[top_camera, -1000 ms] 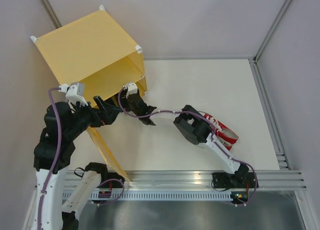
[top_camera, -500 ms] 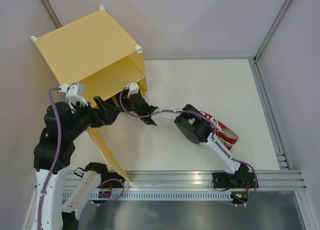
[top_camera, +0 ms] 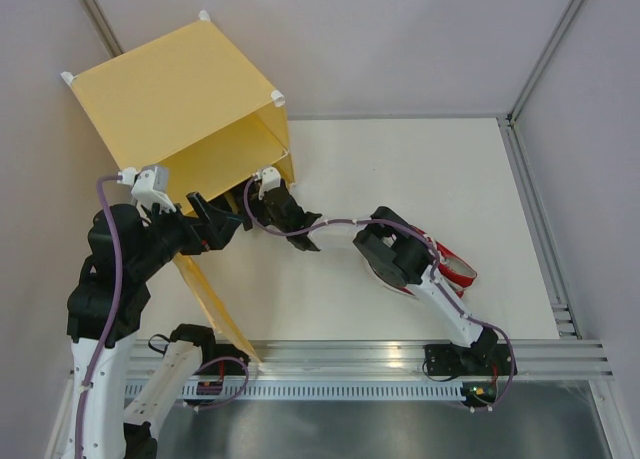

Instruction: Place and organize the shoes in the shoe cabinet

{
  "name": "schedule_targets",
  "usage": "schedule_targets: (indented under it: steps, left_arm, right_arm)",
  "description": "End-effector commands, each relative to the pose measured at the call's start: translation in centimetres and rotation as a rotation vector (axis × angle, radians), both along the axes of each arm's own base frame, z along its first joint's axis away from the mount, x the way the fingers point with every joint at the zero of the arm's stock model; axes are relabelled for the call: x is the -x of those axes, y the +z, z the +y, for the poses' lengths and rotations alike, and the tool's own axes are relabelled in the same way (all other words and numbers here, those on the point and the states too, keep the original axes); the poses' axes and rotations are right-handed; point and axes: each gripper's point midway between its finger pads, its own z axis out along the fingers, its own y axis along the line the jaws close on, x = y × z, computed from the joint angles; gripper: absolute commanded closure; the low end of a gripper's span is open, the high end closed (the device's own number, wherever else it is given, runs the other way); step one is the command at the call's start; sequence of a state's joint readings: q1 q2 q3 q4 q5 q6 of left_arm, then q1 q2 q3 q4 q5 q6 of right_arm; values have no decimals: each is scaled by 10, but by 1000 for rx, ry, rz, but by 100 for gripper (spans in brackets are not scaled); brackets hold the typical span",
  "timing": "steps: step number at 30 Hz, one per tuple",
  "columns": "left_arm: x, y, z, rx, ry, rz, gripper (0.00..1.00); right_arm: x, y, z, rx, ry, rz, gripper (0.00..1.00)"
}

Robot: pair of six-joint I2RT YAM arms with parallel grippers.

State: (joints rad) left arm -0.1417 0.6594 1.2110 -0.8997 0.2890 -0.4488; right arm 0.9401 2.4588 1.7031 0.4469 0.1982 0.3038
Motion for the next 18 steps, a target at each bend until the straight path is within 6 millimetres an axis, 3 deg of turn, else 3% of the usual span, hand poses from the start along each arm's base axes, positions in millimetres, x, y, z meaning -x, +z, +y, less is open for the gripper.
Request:
schedule_targets:
  steps: [1, 3, 4, 5, 7, 8, 10, 14, 18]
  left_arm:
    - [11, -14, 6, -24, 20, 71, 0]
    - [11, -14, 6, -25, 20, 69, 0]
    - [11, -14, 6, -25, 20, 69, 0]
    - [10, -13, 6, -25, 20, 66, 0]
    - [10, -13, 6, -25, 20, 66, 0]
    - [10, -13, 6, -26, 20, 63, 0]
    - [9, -13, 6, -26, 21, 62, 0]
    - [9, -12, 6, -26, 21, 59, 0]
    - [10, -8, 6, -24, 21, 48, 0]
  right_arm:
    - [2, 54, 5, -85, 23, -47, 2]
    - [4, 55, 1, -84, 22, -44, 2]
    - [6, 67, -1, -98, 22, -51, 2]
    - [10, 61, -5, -87, 21, -41, 2]
    - [13, 79, -10, -113, 18, -58, 2]
    - [16, 75, -16, -108, 10, -47, 2]
    - [20, 89, -22, -122, 0, -53, 2]
    - [22, 86, -32, -110, -30, -35, 3]
    - [24, 68, -38, -81, -54, 14, 19]
